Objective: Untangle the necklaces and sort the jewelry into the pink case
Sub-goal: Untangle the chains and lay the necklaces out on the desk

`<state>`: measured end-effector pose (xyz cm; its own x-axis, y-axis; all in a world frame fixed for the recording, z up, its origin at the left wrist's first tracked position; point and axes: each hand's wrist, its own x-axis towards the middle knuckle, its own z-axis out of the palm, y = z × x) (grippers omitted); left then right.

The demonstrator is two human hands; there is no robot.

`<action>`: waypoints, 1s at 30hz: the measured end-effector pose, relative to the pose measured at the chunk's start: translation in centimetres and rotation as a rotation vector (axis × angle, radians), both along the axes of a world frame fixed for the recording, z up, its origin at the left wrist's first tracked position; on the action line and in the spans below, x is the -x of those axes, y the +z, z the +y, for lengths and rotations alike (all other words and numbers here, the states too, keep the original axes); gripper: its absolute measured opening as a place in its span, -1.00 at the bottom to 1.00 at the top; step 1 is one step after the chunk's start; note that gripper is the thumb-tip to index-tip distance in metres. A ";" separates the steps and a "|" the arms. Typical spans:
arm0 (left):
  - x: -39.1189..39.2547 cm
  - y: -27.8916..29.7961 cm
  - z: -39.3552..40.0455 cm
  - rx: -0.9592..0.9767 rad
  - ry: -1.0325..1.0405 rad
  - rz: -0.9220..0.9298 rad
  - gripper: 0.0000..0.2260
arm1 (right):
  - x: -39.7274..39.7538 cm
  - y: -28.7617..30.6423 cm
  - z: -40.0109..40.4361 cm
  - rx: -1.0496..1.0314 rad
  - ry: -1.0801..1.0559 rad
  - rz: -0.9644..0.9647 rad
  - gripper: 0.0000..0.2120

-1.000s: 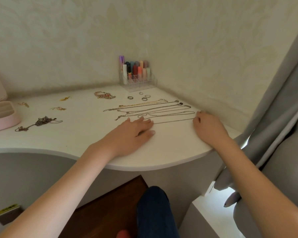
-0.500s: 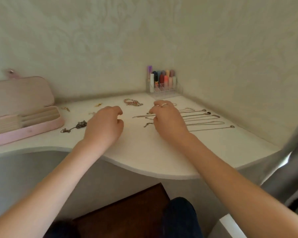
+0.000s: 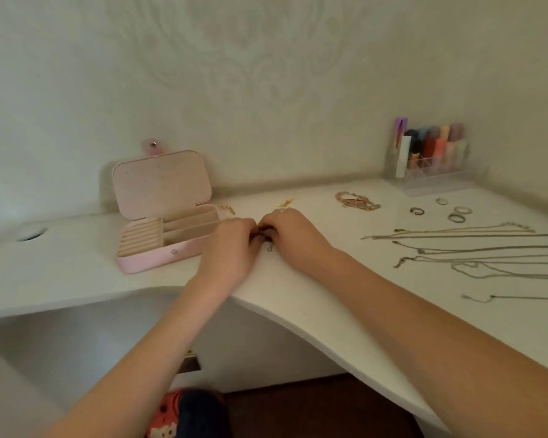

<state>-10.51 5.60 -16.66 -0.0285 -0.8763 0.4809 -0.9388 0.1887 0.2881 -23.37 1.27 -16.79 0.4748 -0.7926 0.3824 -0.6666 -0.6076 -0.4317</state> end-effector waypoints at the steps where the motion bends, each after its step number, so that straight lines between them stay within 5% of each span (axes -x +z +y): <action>1: 0.3 -0.1 -0.5 0.015 -0.006 0.030 -0.89 | 0.2 0.1 -0.1 -0.028 -0.020 -0.111 -0.78; 5: 0.8 0.0 -1.4 0.064 -0.047 0.309 -0.96 | 0.6 0.3 -0.4 -0.187 -0.075 -0.567 -0.81; 13: -0.2 0.7 -1.3 -0.060 -0.244 1.076 -0.81 | 0.5 0.7 0.7 -0.402 0.016 -0.855 -0.86; 30: -0.1 1.6 -0.8 -0.005 -0.281 1.419 -0.79 | 0.9 1.0 1.0 -0.444 -0.148 -1.065 -0.83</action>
<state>-10.36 4.76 -15.07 0.2928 -0.9239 0.2465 0.2005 0.3114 0.9289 -24.28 2.25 -15.76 -0.0281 -0.9779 0.2073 0.1098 -0.2091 -0.9717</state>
